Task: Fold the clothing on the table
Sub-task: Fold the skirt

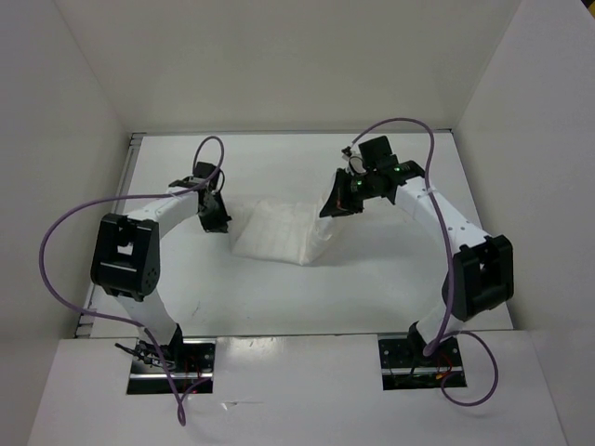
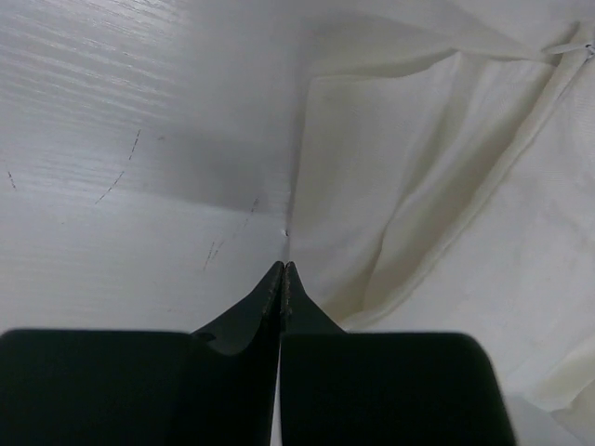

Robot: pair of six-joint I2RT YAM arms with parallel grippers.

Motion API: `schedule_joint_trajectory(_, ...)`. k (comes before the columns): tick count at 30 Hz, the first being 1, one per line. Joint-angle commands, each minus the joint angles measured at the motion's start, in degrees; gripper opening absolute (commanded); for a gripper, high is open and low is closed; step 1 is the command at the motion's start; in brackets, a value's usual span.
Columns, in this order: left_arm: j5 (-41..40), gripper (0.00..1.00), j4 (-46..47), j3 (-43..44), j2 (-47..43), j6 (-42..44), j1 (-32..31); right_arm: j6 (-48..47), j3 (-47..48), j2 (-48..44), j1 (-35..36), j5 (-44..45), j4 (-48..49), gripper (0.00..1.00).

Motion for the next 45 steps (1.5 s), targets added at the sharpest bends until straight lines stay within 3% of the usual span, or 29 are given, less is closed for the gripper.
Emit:
schedule_joint_trajectory(1,1.0,0.0,2.7,-0.4,1.4,-1.7,-0.8,-0.9,3.8,2.3,2.7,-0.3,0.5,0.0)
schedule_joint_trajectory(10,6.6,0.0,4.9,-2.7,3.7,-2.2,-2.6,-0.3,13.9,11.5,10.1,-0.3,1.6,0.0)
schedule_joint_trajectory(19,7.6,0.0,5.5,-2.7,3.2,-2.8,-2.6,-1.9,30.7,27.5,15.9,-2.1,0.3,0.0)
schedule_joint_trajectory(31,6.6,0.0,4.4,-2.7,2.7,-2.8,-2.6,-2.4,47.2,42.9,19.8,-5.7,-4.1,0.0)
schedule_joint_trajectory(36,6.6,0.0,4.4,-2.7,2.7,-2.8,-2.6,-3.0,49.6,45.7,20.9,-5.7,-5.3,0.0)
schedule_joint_trajectory(37,6.1,0.0,3.9,-2.7,2.7,-2.8,-2.6,-3.0,50.2,45.7,20.9,-6.3,-5.3,0.02)
schedule_joint_trajectory(39,4.5,0.0,3.2,-2.7,1.9,-2.8,-1.6,-3.0,50.2,46.6,20.9,-8.0,-5.3,0.16)
schedule_joint_trajectory(42,0.5,0.0,2.0,-2.2,-6.7,-5.2,1.5,-2.4,49.4,45.4,20.9,-14.6,0.0,0.43)
schedule_joint_trajectory(45,-3.9,0.04,0.0,-1.3,-16.4,-6.4,3.6,1.5,43.7,39.5,19.6,-20.6,11.2,0.46)
